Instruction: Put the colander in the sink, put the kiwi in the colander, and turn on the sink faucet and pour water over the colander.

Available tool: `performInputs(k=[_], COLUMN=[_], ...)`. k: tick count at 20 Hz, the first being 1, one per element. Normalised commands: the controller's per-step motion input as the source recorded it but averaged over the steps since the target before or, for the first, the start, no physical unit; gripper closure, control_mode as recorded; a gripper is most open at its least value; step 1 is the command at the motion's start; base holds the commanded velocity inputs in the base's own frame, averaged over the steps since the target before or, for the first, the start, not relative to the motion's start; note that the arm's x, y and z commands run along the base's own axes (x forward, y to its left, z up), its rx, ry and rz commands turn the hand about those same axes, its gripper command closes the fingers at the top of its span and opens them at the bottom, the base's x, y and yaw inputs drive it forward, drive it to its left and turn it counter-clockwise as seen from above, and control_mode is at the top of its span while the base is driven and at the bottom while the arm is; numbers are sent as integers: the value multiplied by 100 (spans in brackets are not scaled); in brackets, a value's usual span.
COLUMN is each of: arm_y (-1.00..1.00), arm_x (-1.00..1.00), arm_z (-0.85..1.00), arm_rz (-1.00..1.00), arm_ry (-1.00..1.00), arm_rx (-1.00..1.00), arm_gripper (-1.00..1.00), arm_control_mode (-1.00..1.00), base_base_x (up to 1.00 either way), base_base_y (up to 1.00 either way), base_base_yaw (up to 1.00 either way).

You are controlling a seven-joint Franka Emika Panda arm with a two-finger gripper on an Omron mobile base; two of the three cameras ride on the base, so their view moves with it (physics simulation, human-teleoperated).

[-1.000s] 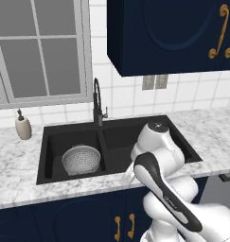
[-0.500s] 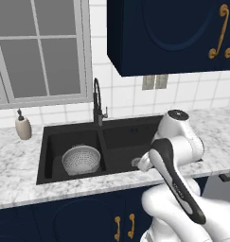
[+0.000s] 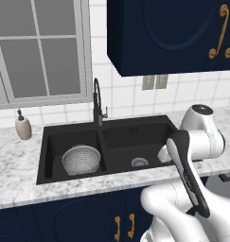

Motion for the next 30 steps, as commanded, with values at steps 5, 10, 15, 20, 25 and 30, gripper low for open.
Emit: performInputs(k=[5, 10, 15, 20, 25, 30], arm_y=[-61, -61, -55, -65, -76, -74], arm_x=[3, 2, 8, 12, 1, 8], arm_z=[2, 0, 0, 0, 0, 0], arm_rz=[-25, -24, -13, 0, 0, 0], arm_ry=[0, 0, 0, -2, 0, 0], arm_rx=[0, 0, 0, 0, 0, 0], arm_gripper=[-100, -100, -100, -100, -100, -100], arm_control_mode=[-100, -100, -100, -100, -100, -100], base_base_x=[0, 0, 0, 0, 0, 0], base_base_y=[0, 0, 0, 0, 0, 0], base_base_yaw=[0, 0, 0, 0, 0, 0])
